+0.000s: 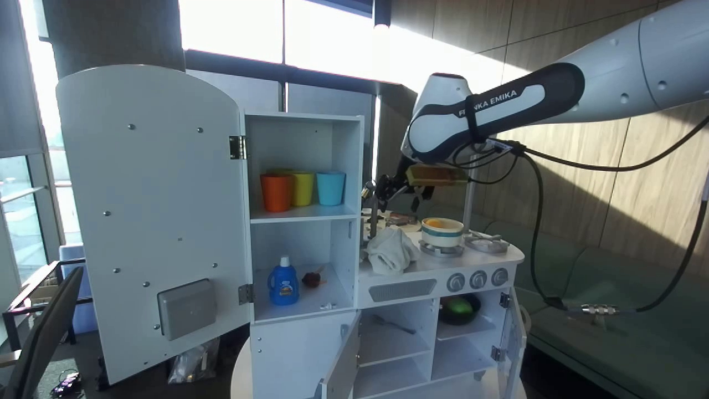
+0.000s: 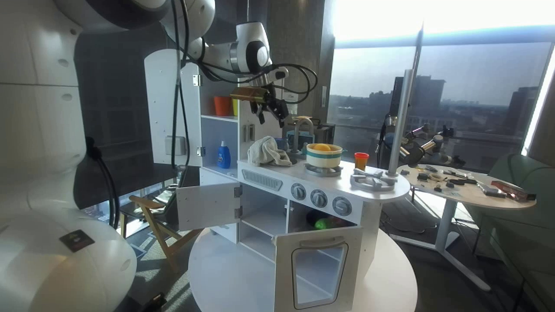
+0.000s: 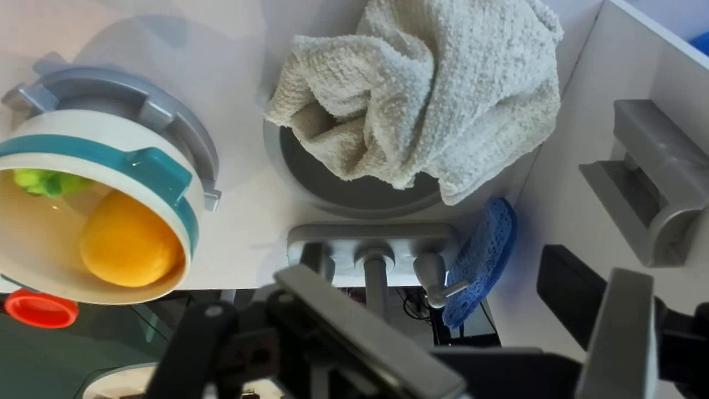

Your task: Use the towel to wipe the sink.

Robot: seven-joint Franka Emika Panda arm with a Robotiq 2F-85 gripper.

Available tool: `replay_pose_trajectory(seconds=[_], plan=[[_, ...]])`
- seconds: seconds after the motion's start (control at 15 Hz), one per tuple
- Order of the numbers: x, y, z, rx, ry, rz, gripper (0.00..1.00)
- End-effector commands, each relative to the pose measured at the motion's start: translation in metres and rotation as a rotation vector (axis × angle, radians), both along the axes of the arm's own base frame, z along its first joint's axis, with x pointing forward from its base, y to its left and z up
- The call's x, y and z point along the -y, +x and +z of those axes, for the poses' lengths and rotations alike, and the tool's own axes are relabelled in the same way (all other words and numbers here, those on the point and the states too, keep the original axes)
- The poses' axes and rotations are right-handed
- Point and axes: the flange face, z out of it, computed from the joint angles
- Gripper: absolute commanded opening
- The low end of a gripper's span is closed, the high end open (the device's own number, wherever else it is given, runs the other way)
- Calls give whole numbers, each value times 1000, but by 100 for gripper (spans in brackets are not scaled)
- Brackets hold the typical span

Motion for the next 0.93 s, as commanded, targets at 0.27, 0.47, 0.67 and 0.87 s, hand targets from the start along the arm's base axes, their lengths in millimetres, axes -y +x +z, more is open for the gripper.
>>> replay_pose_trajectory(seconds=[0.27, 0.47, 0.67, 0.87], plan=[[-18, -4, -31, -92, -27, 27, 100], [-22, 3, -54, -125, -38, 36, 100], [-23, 7, -72, -159, -34, 41, 74], [-23, 12, -90, -189, -32, 37, 49]])
